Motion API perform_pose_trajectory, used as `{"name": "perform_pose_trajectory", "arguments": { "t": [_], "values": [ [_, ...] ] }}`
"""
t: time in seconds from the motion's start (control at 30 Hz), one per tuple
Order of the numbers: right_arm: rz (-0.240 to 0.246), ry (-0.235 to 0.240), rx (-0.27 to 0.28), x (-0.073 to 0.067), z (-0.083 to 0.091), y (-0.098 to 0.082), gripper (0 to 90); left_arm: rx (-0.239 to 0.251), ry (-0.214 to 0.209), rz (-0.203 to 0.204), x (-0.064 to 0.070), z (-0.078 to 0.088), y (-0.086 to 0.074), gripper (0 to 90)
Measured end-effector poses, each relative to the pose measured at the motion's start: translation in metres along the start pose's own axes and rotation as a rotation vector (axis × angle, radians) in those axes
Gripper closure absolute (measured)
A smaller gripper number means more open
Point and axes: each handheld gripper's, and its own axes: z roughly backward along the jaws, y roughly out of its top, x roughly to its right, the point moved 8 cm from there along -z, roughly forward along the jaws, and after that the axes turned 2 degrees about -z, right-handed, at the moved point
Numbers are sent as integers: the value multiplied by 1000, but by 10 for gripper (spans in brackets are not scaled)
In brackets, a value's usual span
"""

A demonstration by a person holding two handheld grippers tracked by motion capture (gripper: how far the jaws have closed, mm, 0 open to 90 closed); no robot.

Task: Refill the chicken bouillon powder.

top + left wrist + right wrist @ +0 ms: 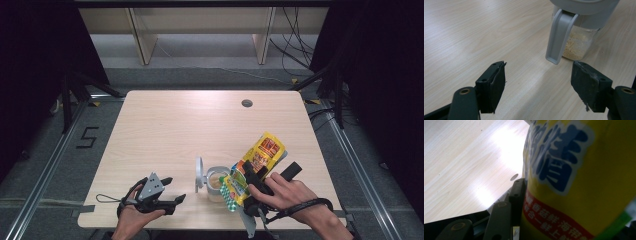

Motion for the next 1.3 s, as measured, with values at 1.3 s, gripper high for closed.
{"name": "perform_pose_trajectory", "arguments": {
  "t": [1.3],
  "values": [
    [-2,10,-2,2,2,-3,618,-4,-2,0,1,0,0,273]
  ]
}}
